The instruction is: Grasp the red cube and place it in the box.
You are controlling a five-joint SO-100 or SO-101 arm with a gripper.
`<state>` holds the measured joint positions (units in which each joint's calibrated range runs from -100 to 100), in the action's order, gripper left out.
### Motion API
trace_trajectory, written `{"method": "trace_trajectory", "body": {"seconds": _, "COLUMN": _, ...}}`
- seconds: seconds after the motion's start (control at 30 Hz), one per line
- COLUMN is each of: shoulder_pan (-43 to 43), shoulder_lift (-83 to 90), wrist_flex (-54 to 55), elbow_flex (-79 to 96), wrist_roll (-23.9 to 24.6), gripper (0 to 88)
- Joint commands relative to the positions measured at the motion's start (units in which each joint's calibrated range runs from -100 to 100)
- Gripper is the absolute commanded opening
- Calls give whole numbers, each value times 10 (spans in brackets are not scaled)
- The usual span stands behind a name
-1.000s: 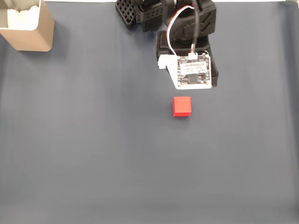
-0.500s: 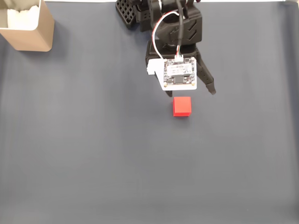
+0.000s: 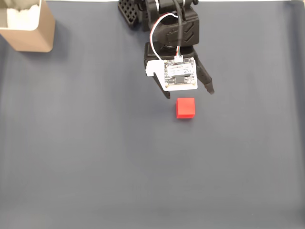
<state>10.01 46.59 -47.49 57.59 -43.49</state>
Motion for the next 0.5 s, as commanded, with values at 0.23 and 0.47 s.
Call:
{"method": "trace_trajectory", "body": {"seconds": 0.23, "shoulder_pan": -8, "shoulder_lift": -30, "wrist_flex": 45, "elbow_flex": -3, "wrist_roll": -18, "gripper": 348}}
{"method": "trace_trajectory", "body": {"seconds": 0.47, "shoulder_pan": -7, "shoulder_lift": -82, "wrist_flex": 93, "elbow_flex": -8, "wrist_roll": -24, "gripper": 351}}
